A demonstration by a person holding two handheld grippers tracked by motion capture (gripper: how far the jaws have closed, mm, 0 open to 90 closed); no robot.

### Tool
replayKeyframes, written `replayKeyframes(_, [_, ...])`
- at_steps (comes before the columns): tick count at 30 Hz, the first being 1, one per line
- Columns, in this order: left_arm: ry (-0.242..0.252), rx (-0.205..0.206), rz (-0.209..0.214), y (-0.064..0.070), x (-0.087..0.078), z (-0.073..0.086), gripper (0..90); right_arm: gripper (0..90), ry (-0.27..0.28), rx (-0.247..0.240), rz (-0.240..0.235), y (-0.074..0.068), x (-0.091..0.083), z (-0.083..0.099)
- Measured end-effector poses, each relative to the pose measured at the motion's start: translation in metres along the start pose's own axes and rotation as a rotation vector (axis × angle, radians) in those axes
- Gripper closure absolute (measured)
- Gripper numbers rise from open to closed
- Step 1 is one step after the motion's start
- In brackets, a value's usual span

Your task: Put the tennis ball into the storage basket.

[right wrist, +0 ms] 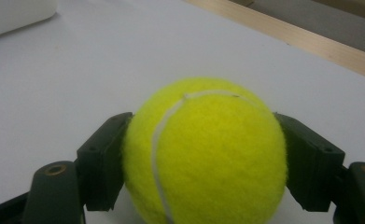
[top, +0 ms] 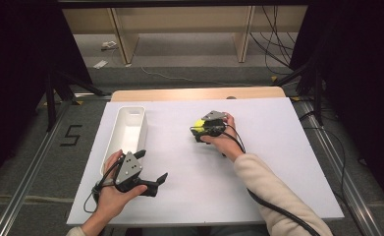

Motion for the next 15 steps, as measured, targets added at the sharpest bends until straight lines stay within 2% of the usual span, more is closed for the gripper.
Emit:
replayKeyframes(11, [0.002, -0.001, 0.001, 0.0002, -0.0005, -0.0002, 0.0, 27.0, 0.004, 0.02, -0.012, -0.0003, -0.0025, -0.0018])
replayKeyframes(15, [0.004, -0.002, 0.002, 0.0001, -0.0007, -0.0002, 0.0, 27.0, 0.028, 0.023, -0.02, -0.0023, -0.0072, -0.0087])
Point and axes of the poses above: each handheld gripper's, and its own axes: x roughly forward along the jaws, z roughly out of its underside, y roughly to its right, the point moved 4 cm from there along x, roughly forward along the jaws, and after that the axes turned 1 degree about y, right-handed, at the moved point
